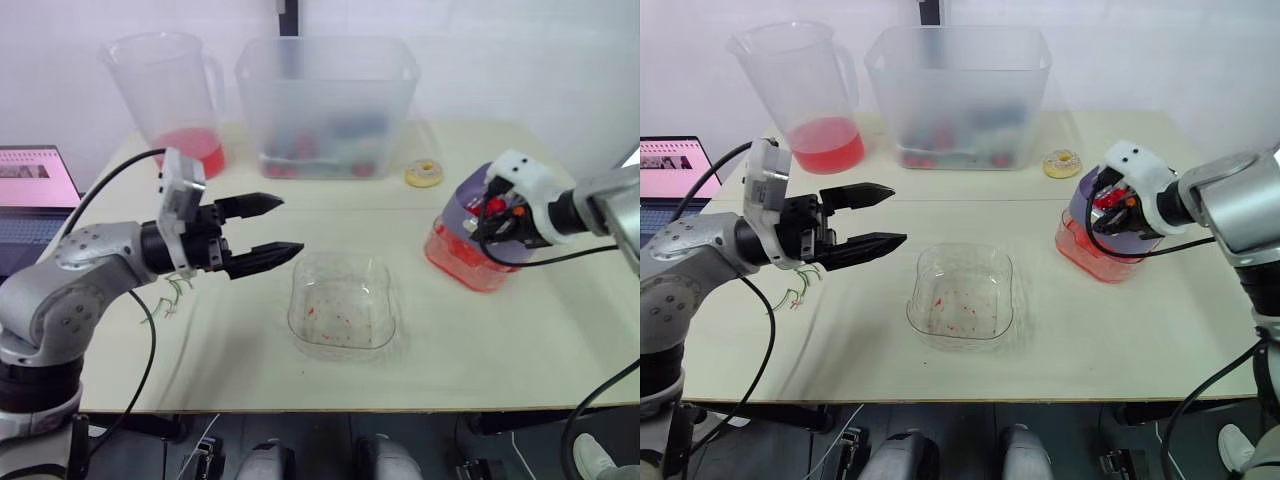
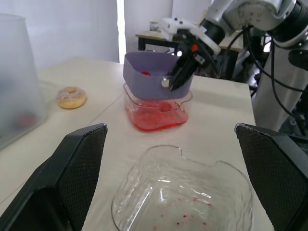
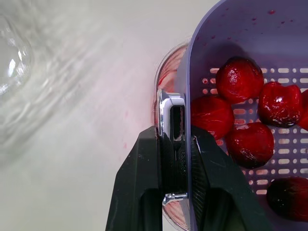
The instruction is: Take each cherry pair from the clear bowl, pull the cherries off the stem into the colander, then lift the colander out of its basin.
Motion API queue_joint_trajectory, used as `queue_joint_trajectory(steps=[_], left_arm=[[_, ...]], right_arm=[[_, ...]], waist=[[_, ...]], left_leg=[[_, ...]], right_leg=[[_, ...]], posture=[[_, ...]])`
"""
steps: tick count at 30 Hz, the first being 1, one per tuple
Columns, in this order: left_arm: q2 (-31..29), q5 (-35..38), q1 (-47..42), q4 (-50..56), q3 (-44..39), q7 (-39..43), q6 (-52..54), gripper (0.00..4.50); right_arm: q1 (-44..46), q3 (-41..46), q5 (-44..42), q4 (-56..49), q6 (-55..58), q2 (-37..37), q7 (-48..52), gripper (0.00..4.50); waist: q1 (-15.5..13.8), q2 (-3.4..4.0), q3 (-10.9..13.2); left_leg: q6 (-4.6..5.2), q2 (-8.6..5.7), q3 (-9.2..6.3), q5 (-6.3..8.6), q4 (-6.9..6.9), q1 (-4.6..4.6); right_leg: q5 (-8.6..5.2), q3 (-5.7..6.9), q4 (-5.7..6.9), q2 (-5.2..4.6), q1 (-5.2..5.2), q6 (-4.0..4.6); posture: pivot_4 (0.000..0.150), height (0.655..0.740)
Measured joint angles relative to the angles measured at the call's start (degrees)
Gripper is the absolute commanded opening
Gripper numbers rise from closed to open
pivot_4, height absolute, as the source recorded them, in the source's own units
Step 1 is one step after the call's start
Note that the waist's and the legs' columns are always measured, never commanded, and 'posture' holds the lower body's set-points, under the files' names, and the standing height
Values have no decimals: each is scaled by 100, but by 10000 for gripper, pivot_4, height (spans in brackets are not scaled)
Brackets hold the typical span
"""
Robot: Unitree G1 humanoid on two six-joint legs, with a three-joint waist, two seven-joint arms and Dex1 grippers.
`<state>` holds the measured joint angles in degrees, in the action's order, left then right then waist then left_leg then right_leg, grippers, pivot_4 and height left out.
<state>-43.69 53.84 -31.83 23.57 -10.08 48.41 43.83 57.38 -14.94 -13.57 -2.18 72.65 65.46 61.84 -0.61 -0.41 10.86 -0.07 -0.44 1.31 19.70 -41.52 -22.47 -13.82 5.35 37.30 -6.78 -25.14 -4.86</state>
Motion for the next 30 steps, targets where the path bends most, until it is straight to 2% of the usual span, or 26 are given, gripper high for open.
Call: queue_joint_trajectory(steps=[8,15,30], left_arm=[[73,-243,-186,-289,138,245,-127,45000],[98,-352,-259,-379,202,392,-186,45000],[121,-491,-270,-377,272,481,-191,45000]], right_arm=[[306,787,-654,303,358,67,150,2116],[-344,1225,-926,461,289,81,32,2116],[-579,1723,-1377,630,442,-97,-437,2116]], waist=[[-9,-1,0],[-5,0,0],[-7,0,0]], left_leg=[[1,-1,1,1,0,-1],[1,0,2,0,0,-1],[1,-1,3,0,-1,-1]], right_leg=[[0,0,-1,-1,1,0],[0,0,0,-1,0,0],[0,-1,0,-2,1,0]], posture=[[1500,6863],[1500,6863],[1500,6863]])
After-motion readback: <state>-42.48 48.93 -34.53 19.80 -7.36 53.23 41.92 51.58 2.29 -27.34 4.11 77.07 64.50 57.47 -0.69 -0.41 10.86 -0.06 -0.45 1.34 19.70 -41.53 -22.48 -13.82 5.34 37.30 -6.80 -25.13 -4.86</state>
